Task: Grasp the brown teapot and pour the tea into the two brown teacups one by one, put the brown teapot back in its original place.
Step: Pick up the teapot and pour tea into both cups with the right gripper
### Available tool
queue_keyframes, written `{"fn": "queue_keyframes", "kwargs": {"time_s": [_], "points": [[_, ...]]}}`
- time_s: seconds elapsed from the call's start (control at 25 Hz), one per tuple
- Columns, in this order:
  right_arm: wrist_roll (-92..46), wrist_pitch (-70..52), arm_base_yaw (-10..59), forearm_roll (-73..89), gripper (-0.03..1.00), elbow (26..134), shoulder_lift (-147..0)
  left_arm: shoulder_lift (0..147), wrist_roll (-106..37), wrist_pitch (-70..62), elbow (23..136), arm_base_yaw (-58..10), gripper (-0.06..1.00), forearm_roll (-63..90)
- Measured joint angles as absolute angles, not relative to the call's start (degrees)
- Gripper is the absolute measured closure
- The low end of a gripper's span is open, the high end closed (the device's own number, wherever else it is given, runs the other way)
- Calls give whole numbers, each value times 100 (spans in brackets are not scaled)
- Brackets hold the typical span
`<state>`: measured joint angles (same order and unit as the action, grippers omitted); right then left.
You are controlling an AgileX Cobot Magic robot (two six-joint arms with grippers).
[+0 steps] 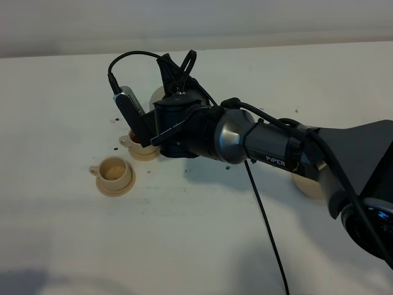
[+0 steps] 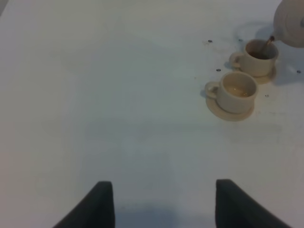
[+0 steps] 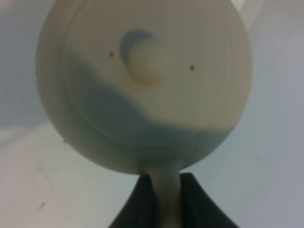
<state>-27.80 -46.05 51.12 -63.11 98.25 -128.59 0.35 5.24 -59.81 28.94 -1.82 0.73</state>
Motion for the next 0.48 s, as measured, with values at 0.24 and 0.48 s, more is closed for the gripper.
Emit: {"fn": "queue_keyframes", "kwargs": {"time_s": [0.24,0.48], "points": [[-2797,-4591,5112,-6505,85,9825,-12859,35,524,-5981,2894,-182,47,73],[-2809,-4550,5112,-6566,85,9825,-12859,35,524,-5981,2894,-182,47,73]]}}
